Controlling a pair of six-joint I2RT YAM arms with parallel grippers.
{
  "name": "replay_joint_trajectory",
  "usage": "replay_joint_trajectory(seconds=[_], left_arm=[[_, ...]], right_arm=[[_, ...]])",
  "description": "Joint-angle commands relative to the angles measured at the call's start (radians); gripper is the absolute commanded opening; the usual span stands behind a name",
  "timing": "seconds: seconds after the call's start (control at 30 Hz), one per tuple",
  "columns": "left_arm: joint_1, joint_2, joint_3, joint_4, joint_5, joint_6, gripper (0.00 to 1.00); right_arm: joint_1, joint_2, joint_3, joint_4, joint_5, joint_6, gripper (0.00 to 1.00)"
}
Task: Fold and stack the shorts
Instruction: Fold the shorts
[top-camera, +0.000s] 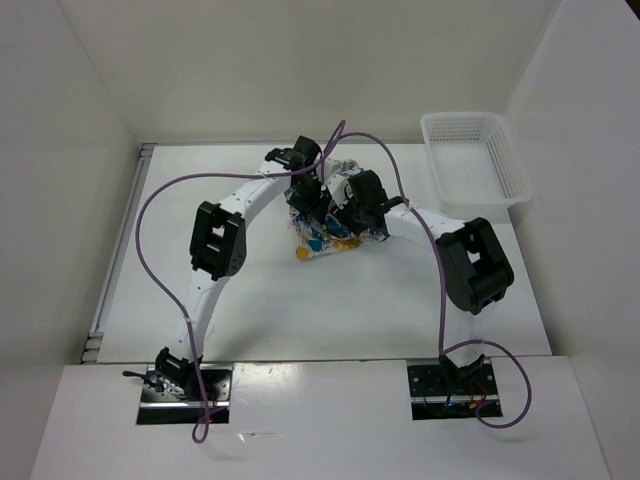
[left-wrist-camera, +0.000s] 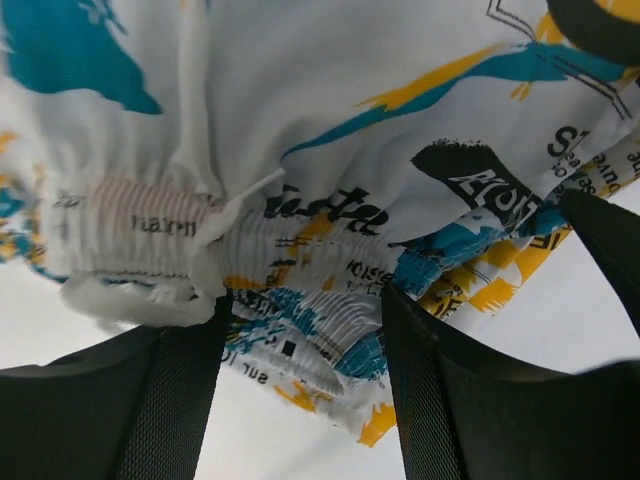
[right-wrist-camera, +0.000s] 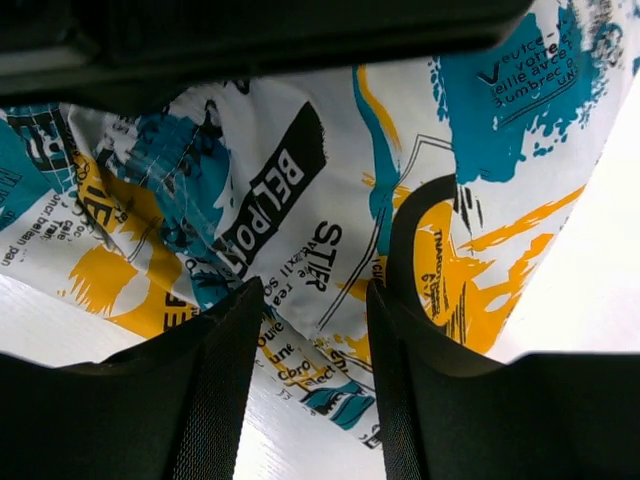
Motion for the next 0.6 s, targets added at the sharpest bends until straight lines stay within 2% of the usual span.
replay_joint_trajectory(seconds=[0.0, 0.1, 0.17, 0.2, 0.23, 0.27, 0.37, 0.43, 0.5, 0.57], left_arm=[[-0.014, 0.011, 0.032, -0.034, 0.088, 0.004, 0.69], [-0.023, 0.046, 0.048, -0.034, 0.128, 0.004, 0.69], [-0.023, 0.046, 0.060, -0.034, 0.163, 0.004, 0.65], [-0.023, 0.057, 0.072, -0.034, 0.173, 0.004, 0.61], [-0.023, 0.057, 0.072, -0.020, 0.173, 0.004, 0.52], [-0.023, 0.057, 0.081, -0.006, 0.173, 0.004, 0.47], [-0.012, 0.079, 0.092, 0.021, 0.205, 0.004, 0.35], [-0.003, 0.091, 0.105, 0.022, 0.240, 0.004, 0.31], [0.008, 0.091, 0.105, 0.032, 0.279, 0.004, 0.21], [0.008, 0.091, 0.105, 0.032, 0.279, 0.004, 0.14]], right_arm=[[0.009, 0.015, -0.003, 0.074, -0.008, -0.003, 0.51], [-0.001, 0.036, -0.013, 0.074, -0.025, 0.020, 0.51], [-0.001, 0.036, -0.013, 0.065, -0.038, 0.020, 0.51], [-0.001, 0.036, -0.013, 0.065, -0.039, 0.031, 0.51], [-0.001, 0.036, -0.013, 0.065, -0.048, 0.031, 0.51], [-0.001, 0.036, -0.013, 0.065, -0.048, 0.031, 0.51], [-0.001, 0.036, -0.013, 0.065, -0.048, 0.040, 0.51], [-0.001, 0.036, -0.013, 0.065, -0.058, 0.053, 0.51], [-0.001, 0.036, -0.023, 0.065, -0.068, 0.053, 0.51], [-0.001, 0.036, -0.034, 0.056, -0.089, 0.053, 0.47]])
